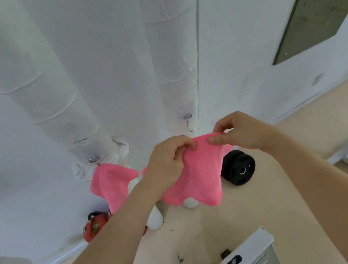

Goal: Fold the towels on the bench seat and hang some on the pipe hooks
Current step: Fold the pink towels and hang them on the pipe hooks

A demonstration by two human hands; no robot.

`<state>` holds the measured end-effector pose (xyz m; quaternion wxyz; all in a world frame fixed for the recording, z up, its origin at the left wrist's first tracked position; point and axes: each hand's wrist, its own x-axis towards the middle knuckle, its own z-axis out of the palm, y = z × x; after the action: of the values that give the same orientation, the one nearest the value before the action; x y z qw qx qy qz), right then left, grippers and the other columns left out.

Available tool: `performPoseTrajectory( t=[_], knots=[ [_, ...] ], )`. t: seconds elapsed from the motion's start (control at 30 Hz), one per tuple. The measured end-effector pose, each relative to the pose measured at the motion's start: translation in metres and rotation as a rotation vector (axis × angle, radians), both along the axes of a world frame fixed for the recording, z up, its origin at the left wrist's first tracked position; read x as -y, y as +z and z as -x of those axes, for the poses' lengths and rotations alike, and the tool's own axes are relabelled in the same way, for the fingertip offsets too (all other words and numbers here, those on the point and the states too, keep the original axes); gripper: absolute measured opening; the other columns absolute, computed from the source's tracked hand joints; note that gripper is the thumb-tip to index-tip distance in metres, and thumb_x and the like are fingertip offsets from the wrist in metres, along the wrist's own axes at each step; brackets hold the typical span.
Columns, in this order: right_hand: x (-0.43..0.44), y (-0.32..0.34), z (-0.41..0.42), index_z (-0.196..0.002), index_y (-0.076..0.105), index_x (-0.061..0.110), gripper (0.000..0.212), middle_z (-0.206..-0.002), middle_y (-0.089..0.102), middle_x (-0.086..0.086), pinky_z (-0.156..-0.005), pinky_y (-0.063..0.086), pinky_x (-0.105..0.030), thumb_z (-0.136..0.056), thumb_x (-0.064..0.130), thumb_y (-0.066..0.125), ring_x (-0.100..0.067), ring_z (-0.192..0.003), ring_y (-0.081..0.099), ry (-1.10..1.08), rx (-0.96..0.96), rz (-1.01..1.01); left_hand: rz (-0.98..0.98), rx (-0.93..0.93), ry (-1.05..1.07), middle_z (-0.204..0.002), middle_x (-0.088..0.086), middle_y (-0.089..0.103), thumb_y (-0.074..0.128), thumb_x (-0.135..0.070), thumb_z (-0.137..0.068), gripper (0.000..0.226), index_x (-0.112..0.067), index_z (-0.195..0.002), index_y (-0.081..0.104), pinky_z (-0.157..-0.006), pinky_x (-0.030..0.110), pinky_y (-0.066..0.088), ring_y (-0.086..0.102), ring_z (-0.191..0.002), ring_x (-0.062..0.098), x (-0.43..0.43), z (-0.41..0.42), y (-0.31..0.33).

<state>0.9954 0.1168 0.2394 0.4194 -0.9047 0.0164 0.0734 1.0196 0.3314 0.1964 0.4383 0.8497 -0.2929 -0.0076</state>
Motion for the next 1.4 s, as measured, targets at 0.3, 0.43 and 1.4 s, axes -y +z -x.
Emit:
performPoseTrajectory(
  t=[0.3, 0.43, 1.4],
  knots=[
    [-0.003, -0.089, -0.114, -0.077, 0.062, 0.021, 0.012, -0.068, 0.058, 0.009, -0.063, 0.044, -0.025, -0.081, 0.018, 0.073, -0.010, -0.066, 0.052, -0.427, 0.176, 0.011, -0.217, 0.140, 0.044, -0.106, 0.005, 0.064, 0.035, -0.021, -0.078, 0.051, -0.021, -0.121, 0.064, -0.080, 0.024, 0.041, 0.059, -0.093, 0.019, 0.022, -0.113, -0.066],
    [-0.018, -0.129, -0.126, -0.073, 0.061, 0.022, 0.016, -0.073, 0.066, 0.001, -0.064, 0.051, -0.028, -0.079, 0.013, 0.073, -0.017, -0.070, 0.062, -0.604, 0.153, -0.154, -0.225, 0.129, 0.094, -0.105, 0.004, 0.066, 0.039, -0.022, -0.076, 0.050, -0.021, -0.118, 0.065, -0.079, 0.028, 0.046, 0.062, -0.094, 0.023, 0.022, -0.127, -0.097],
    [-0.053, -0.150, -0.088, -0.096, 0.057, 0.015, 0.017, -0.083, 0.065, -0.001, -0.068, 0.045, -0.033, -0.091, 0.029, 0.047, -0.025, -0.078, 0.061, -0.382, -0.048, 0.119, 0.071, -0.454, 0.131, -0.115, -0.013, 0.064, 0.052, -0.010, -0.084, 0.045, -0.037, -0.120, 0.055, -0.090, 0.018, 0.044, 0.059, -0.104, 0.005, 0.055, -0.107, -0.097]
  ],
)
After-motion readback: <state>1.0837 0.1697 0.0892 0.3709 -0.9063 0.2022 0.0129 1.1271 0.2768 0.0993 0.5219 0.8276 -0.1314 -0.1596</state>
